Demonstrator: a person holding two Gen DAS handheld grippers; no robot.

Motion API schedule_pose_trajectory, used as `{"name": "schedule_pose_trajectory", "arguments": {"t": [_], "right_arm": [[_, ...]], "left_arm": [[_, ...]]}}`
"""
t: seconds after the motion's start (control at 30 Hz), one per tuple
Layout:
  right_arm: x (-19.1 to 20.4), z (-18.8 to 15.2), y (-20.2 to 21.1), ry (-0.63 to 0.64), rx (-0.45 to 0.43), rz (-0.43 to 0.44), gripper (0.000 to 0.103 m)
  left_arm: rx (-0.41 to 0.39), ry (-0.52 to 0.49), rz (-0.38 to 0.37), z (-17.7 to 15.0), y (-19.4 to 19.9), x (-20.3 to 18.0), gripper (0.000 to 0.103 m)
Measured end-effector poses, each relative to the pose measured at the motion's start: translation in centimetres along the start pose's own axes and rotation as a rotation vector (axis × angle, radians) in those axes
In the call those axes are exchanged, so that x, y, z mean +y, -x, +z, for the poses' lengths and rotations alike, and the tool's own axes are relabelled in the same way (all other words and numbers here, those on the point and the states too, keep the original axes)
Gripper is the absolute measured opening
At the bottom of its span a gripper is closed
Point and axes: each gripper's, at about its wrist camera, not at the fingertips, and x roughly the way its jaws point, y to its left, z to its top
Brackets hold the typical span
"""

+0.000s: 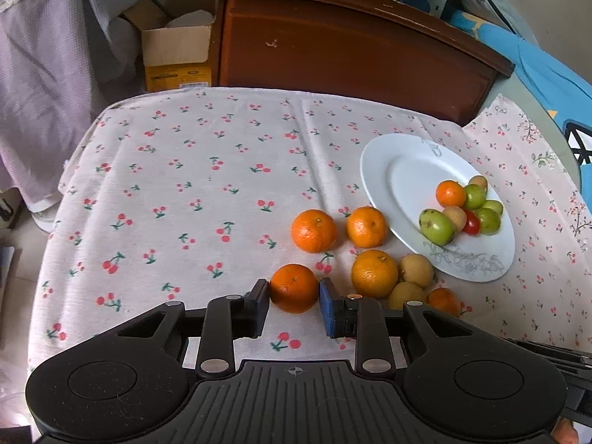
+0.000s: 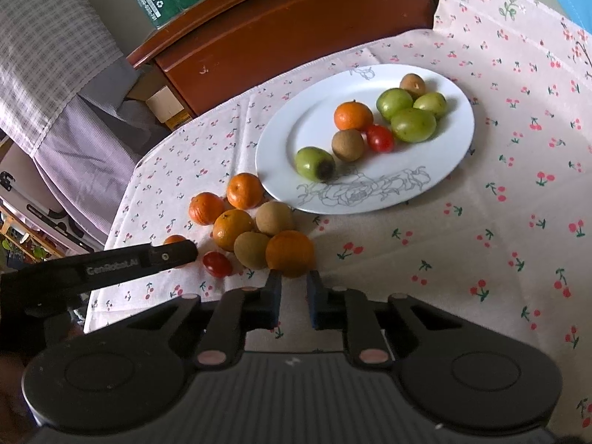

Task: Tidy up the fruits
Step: 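Grasp a mandarin orange with the left gripper while the right gripper grasps another mandarin, then carry both mandarins onto the white plate and open both grippers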

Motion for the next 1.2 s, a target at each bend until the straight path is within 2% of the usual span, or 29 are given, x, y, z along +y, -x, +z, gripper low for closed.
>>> {"name": "schedule_pose_trajectory", "arguments": {"t": [0.1,0.23,0.3,0.43,0.53,0.57,0.6,0.63,0.9,1.2], "right_arm": [[0.1,-0.2,0.1,0.007,-0.004,0.004,0.02],[0.4,0.0,0.5,0.02,-0.024,0.016,0.029],[0.7,0.1,0.5,0.035,-0.041,0.005,0.032],[1.4,0.4,0.0,0.093,-0.066,-0.02,0.044],[1.3,0.3,-0.9,0.103,-0.066,-0.04,0.044],[1.3,0.3,-1.0,0.108,-0.067,-0.04,0.041],[1.4,0.3,-1.1,0.118,-0.067,-0.04,0.033],[1.4,0.4,-1.1,0.125,-0.066,-0.035,0.031],[1.7,0.2,-0.4,0.128,-0.057,-0.024,0.03],[2.8,1.0,2.4,0.146,-0.115,0.032,0.03]], "left_arm": [[-0.002,0.014,0.01,0.1,0.2,0.4,0.026],[-0.006,0.031,0.028,0.2,0.3,0.6,0.026],[-0.007,0.032,0.029,0.3,0.3,0.6,0.026],[-0.01,0.024,0.027,0.3,0.5,0.5,0.026],[-0.008,0.024,0.026,0.2,0.6,0.5,0.026],[-0.007,0.022,0.025,0.2,0.6,0.5,0.026],[-0.008,0.021,0.024,0.1,0.7,0.5,0.026],[-0.009,0.021,0.025,0.1,0.7,0.4,0.026],[-0.025,0.014,0.021,0.2,1.3,-0.1,0.026],[-0.062,0.01,0.009,0.5,2.5,-1.3,0.026]]}}
